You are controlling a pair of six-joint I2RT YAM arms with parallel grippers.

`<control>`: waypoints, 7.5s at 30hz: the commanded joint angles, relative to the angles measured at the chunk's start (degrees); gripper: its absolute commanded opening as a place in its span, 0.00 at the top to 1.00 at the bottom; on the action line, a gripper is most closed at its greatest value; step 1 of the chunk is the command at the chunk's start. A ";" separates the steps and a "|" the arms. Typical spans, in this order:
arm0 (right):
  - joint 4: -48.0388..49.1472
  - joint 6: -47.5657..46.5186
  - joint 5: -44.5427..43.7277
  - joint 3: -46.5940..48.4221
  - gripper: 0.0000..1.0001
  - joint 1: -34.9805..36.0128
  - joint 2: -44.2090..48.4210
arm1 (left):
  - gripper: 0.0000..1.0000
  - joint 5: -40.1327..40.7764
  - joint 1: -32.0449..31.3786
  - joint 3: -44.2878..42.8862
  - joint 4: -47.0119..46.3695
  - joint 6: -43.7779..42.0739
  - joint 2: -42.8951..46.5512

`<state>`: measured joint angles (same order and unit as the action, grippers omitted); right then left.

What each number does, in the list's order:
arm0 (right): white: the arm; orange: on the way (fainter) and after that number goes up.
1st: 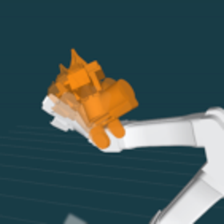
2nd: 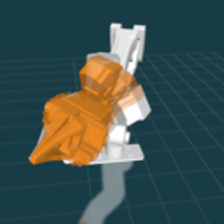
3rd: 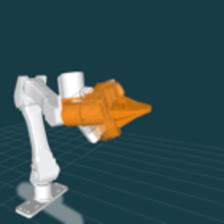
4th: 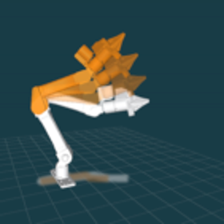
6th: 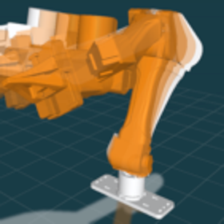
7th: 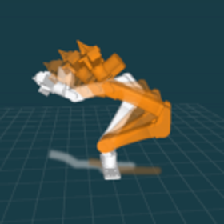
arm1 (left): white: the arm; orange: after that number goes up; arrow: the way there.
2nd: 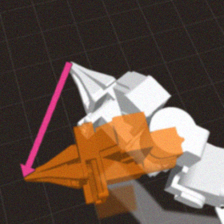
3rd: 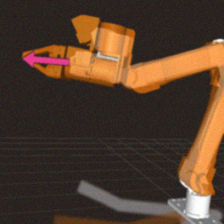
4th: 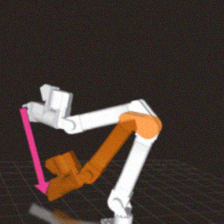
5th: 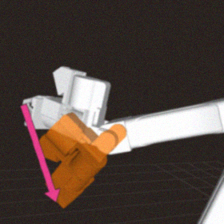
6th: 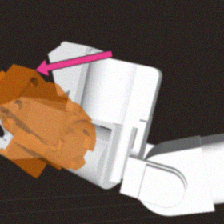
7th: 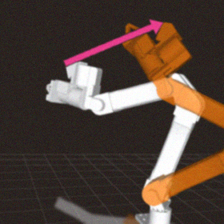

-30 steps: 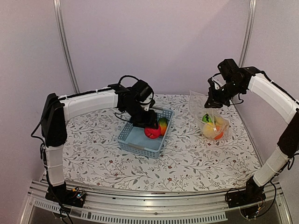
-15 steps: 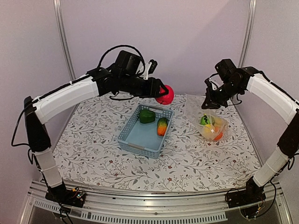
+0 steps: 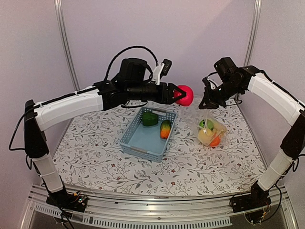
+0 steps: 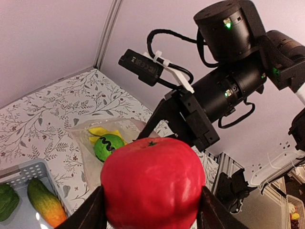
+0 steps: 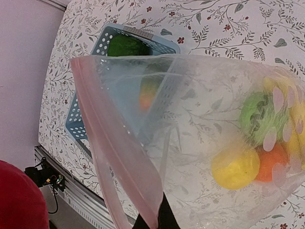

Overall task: Place the food in the zip-top bag and seal the zipper
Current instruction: Place the fake fruit in the zipper food storage bag, then adjust the zipper food storage bag, then pick up the fake fruit from the bin, then place the fake fruit in the zipper food storage bag.

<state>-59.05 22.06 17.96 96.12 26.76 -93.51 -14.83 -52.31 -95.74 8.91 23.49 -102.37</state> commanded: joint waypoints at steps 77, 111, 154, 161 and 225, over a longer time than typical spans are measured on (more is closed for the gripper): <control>-9.20 -6.53 -10.21 14.95 1.00 -13.75 0.59 | 0.17 17.79 8.02 1.98 20.92 6.59 -5.28; 0.00 -5.49 0.02 -3.38 1.00 -13.67 4.83 | 0.03 1.61 12.16 -19.67 26.69 9.92 -34.83; 2.22 -3.11 1.30 -7.50 1.00 -11.78 5.86 | 0.52 1.32 10.97 -15.66 25.64 11.74 -32.31; 3.75 -2.40 1.42 -7.17 1.00 -9.96 3.92 | 0.57 4.68 11.01 -12.53 29.14 8.41 -26.31; 1.34 -2.52 2.61 2.08 1.00 -3.06 -3.92 | 0.68 -18.29 5.98 -34.69 21.34 19.47 -33.44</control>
<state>-58.63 18.83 19.22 99.66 22.52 -99.77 -31.90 -47.94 -127.22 31.77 37.23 -133.34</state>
